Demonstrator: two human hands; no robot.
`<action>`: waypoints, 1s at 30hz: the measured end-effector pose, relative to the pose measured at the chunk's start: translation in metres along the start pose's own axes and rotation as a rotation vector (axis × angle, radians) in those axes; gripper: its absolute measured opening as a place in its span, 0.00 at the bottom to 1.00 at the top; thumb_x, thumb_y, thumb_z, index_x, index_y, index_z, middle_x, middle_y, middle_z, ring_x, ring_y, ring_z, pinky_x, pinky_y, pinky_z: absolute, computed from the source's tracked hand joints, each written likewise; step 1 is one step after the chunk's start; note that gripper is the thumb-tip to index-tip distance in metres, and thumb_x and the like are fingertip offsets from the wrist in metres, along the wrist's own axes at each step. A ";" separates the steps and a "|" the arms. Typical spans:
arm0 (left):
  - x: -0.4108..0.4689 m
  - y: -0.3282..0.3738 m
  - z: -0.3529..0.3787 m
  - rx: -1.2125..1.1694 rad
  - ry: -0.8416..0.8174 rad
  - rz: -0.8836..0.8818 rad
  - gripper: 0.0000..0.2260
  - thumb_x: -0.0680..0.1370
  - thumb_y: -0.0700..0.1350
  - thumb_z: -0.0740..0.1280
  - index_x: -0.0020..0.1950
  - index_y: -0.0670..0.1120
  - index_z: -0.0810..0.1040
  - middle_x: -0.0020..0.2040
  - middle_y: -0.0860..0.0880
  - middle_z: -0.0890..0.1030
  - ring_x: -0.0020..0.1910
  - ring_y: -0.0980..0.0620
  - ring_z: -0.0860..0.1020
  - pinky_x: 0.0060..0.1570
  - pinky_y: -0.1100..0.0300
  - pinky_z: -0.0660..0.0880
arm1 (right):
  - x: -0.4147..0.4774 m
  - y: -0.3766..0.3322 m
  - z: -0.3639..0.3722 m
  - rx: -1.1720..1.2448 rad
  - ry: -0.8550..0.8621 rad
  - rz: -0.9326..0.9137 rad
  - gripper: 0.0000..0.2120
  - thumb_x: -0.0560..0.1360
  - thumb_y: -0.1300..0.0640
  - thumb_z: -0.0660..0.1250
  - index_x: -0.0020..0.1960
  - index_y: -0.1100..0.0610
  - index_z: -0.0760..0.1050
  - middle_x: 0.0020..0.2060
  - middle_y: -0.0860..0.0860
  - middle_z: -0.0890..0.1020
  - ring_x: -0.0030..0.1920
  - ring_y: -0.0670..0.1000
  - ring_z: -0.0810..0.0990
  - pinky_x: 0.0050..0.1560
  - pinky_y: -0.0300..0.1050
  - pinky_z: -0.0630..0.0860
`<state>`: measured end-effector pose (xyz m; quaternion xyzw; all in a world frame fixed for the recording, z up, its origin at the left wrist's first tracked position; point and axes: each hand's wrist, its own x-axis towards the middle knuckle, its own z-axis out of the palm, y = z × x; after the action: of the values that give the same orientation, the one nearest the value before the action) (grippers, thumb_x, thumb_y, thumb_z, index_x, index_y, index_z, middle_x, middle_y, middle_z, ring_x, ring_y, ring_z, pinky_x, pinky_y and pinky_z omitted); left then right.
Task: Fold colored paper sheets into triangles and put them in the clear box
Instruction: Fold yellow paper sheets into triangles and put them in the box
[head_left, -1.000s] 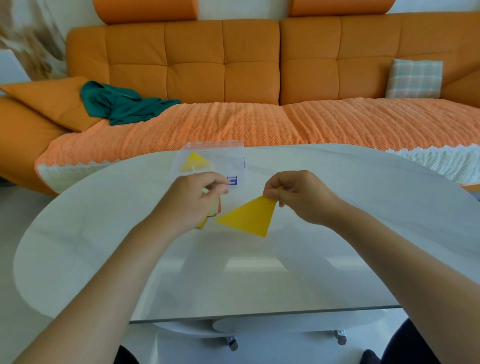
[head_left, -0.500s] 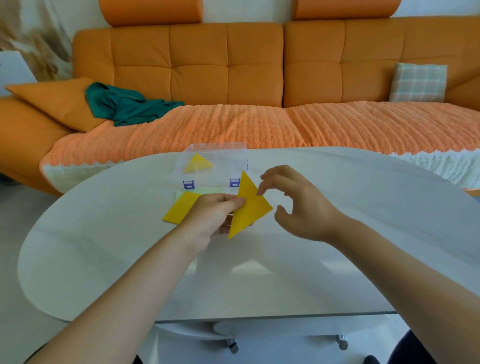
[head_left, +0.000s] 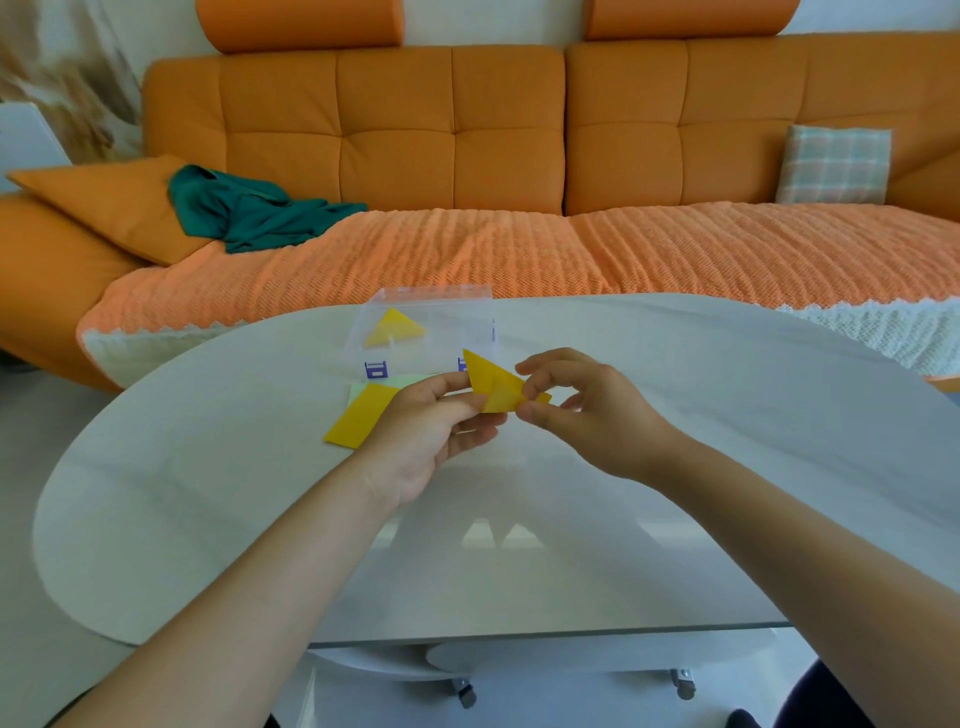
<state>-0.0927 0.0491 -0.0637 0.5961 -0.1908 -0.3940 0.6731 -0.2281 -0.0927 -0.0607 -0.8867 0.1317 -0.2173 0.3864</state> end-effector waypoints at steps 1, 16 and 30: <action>-0.001 0.000 0.000 0.034 -0.010 0.013 0.11 0.79 0.34 0.67 0.60 0.40 0.80 0.53 0.40 0.85 0.46 0.47 0.85 0.42 0.60 0.82 | 0.001 0.001 0.001 0.033 0.005 0.041 0.03 0.76 0.52 0.73 0.43 0.46 0.81 0.54 0.42 0.82 0.53 0.42 0.80 0.53 0.42 0.77; -0.007 0.001 0.002 0.289 0.031 0.188 0.07 0.80 0.43 0.68 0.54 0.42 0.83 0.46 0.45 0.86 0.44 0.50 0.86 0.41 0.54 0.83 | 0.001 -0.007 -0.004 0.134 0.000 0.186 0.06 0.75 0.56 0.74 0.49 0.51 0.78 0.36 0.49 0.85 0.34 0.50 0.83 0.44 0.56 0.80; -0.008 -0.003 0.002 0.394 0.034 0.315 0.10 0.80 0.39 0.68 0.60 0.49 0.78 0.42 0.44 0.86 0.40 0.47 0.86 0.40 0.54 0.83 | 0.004 -0.004 -0.009 0.183 -0.058 0.323 0.05 0.77 0.54 0.71 0.45 0.54 0.85 0.34 0.50 0.84 0.34 0.46 0.79 0.40 0.45 0.80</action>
<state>-0.1003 0.0535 -0.0646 0.6853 -0.3433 -0.2296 0.5999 -0.2291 -0.0972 -0.0512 -0.8211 0.2406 -0.1378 0.4989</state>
